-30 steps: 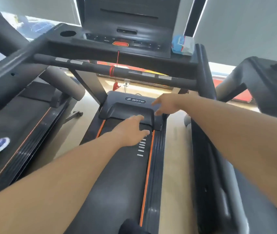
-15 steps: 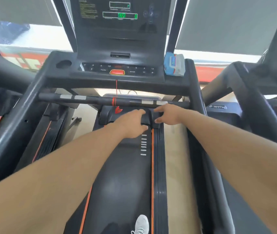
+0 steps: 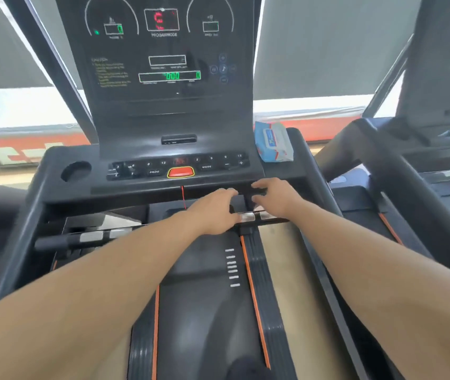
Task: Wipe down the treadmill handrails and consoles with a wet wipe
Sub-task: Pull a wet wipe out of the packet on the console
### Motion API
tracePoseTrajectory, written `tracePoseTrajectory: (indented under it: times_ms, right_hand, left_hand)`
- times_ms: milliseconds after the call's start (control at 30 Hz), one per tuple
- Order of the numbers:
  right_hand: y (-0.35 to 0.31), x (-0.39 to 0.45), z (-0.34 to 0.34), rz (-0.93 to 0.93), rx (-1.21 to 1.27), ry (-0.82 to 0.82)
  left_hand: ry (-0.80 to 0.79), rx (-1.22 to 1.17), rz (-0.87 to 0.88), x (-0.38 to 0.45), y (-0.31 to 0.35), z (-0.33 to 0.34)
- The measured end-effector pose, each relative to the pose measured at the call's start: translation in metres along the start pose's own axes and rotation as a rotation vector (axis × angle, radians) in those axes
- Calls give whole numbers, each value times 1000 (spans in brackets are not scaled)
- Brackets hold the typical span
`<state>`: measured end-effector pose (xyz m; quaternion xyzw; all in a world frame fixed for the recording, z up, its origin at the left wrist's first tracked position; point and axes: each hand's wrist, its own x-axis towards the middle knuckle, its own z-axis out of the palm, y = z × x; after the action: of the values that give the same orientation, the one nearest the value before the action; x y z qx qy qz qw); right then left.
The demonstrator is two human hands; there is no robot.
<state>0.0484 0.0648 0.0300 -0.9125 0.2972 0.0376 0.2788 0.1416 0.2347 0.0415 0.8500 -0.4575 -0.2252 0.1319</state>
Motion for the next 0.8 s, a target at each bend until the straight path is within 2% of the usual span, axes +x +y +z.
tracePoseTrajectory:
  times_ms: [200, 367, 567, 800]
  right_hand:
    - [28, 42, -20, 96, 31, 194]
    - [57, 104, -55, 128, 75, 334]
    - [65, 159, -63, 127, 118, 267]
    - [49, 180, -47, 264, 2, 281]
  left_hand:
    - [-51, -7, 83, 79, 6, -2]
    - [60, 5, 106, 150, 13, -10]
    - [162, 72, 143, 207, 18, -18]
    - [207, 209, 258, 234, 17, -17]
